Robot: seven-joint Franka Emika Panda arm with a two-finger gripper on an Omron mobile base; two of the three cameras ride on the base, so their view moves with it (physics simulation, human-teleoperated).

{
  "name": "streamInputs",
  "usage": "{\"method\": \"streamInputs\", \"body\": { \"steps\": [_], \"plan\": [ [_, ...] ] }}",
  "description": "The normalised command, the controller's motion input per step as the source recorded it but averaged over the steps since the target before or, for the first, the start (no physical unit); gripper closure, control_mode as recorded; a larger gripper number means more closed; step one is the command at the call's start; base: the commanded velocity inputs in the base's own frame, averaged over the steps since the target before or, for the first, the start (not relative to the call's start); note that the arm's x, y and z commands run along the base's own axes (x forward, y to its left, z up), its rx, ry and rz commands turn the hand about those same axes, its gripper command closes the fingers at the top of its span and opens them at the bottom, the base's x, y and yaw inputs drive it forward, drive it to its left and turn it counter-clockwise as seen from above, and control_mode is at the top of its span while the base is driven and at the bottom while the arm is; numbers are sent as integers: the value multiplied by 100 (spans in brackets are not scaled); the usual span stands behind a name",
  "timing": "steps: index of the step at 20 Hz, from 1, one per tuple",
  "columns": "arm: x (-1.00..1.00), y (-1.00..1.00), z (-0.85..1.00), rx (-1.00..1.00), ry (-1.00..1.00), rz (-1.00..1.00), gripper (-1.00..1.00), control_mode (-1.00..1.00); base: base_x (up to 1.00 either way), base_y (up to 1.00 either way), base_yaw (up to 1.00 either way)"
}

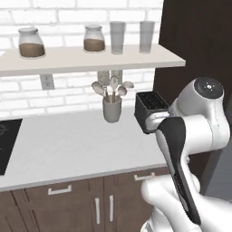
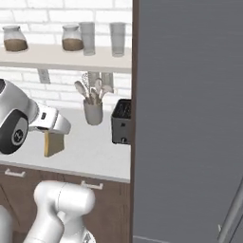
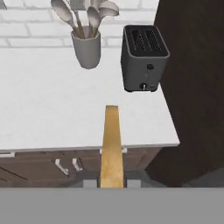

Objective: Start the toaster. Once the lever pops up, take the bread to the plate on the dining counter.

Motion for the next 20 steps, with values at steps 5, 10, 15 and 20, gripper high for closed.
{"method": "streamInputs", "body": {
  "steps": [5,10,15,20],
  "plan": [
    [0,0,0,0,0,0,100,100,-100,0,-4],
    [0,0,0,0,0,0,100,100,-93,1,-30],
    [0,0,0,0,0,0,100,100,-32,0,-90],
    [0,0,0,0,0,0,100,100,-2,0,-98]
  ]
}}
